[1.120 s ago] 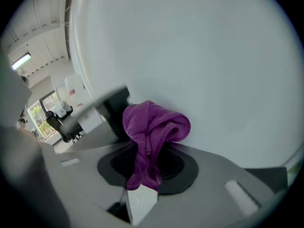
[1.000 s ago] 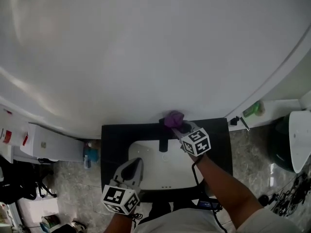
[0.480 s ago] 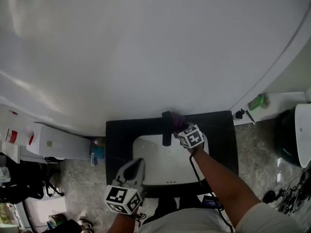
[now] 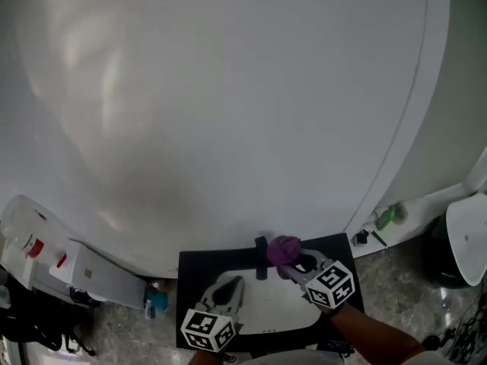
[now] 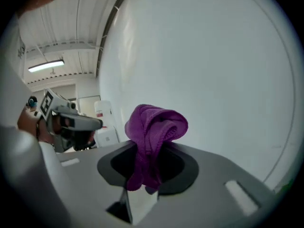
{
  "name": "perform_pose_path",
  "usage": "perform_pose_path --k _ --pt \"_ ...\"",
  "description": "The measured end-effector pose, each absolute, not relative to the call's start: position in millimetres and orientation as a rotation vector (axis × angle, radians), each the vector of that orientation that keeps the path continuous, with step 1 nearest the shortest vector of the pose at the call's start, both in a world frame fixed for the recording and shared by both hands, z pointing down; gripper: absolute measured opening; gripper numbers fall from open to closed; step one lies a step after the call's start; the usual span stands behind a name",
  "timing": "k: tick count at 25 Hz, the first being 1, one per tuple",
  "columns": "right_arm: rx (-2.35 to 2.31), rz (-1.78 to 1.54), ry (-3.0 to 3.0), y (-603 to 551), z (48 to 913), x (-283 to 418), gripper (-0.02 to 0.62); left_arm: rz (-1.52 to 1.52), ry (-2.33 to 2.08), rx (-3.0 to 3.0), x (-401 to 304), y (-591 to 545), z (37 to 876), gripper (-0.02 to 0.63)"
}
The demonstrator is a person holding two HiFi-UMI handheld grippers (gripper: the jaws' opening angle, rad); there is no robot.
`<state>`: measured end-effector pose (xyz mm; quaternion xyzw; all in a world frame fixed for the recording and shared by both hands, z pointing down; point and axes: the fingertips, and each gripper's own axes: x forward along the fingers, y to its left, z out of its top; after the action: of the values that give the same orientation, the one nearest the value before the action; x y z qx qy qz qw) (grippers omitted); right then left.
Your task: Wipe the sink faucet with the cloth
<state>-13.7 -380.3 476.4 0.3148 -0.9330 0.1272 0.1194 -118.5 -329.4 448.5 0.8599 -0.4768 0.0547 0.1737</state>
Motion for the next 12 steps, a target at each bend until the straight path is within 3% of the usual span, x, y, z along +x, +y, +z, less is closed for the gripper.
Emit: perform_pose_path --k 5,12 --pt "0.969 0.385 -2.832 -333 411 -11 0.101 0.124 -1.339 2.512 -107 -322 414 0.006" --pt "0.996 0.383 -2.831 -322 410 -23 0.1 0.09 -1.299 2.546 -104 -331 402 0.006"
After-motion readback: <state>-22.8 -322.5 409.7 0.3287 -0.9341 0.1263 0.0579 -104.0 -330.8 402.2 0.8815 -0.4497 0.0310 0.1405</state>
